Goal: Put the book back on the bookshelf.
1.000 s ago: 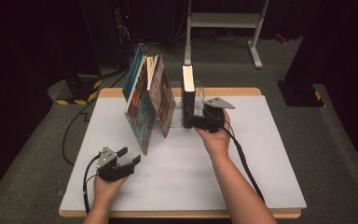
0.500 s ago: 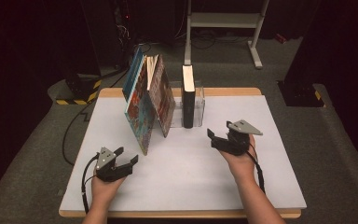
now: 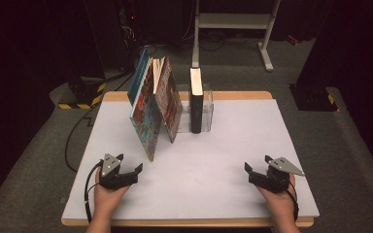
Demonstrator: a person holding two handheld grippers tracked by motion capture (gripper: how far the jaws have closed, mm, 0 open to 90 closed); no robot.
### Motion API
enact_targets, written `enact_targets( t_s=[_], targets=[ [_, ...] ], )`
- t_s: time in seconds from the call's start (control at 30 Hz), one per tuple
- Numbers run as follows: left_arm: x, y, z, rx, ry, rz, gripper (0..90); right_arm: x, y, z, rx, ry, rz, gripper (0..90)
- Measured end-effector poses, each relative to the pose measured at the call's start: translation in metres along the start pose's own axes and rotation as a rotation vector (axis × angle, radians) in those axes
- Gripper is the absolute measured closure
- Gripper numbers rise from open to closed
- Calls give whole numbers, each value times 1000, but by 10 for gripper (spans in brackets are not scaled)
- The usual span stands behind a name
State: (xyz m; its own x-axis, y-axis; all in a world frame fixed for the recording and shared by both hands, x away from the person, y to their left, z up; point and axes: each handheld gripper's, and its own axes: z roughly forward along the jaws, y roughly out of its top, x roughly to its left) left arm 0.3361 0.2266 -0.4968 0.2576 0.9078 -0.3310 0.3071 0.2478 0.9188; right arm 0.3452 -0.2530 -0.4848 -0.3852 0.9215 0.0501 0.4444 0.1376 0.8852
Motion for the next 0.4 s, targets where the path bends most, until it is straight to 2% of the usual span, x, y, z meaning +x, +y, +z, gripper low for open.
enact_targets(
  t_s=[0.1, 0.2, 0.4],
  targets=[
    [2, -2, 0, 24, 14, 5, 131, 0, -6, 2, 22, -17, -21, 145],
    [2, -2, 0, 25, 23, 18, 129, 0, -6, 4, 30, -30, -45, 145],
    [2, 0, 2, 14, 23, 14, 130, -6, -8, 2, 31, -34, -25, 138]
  ],
)
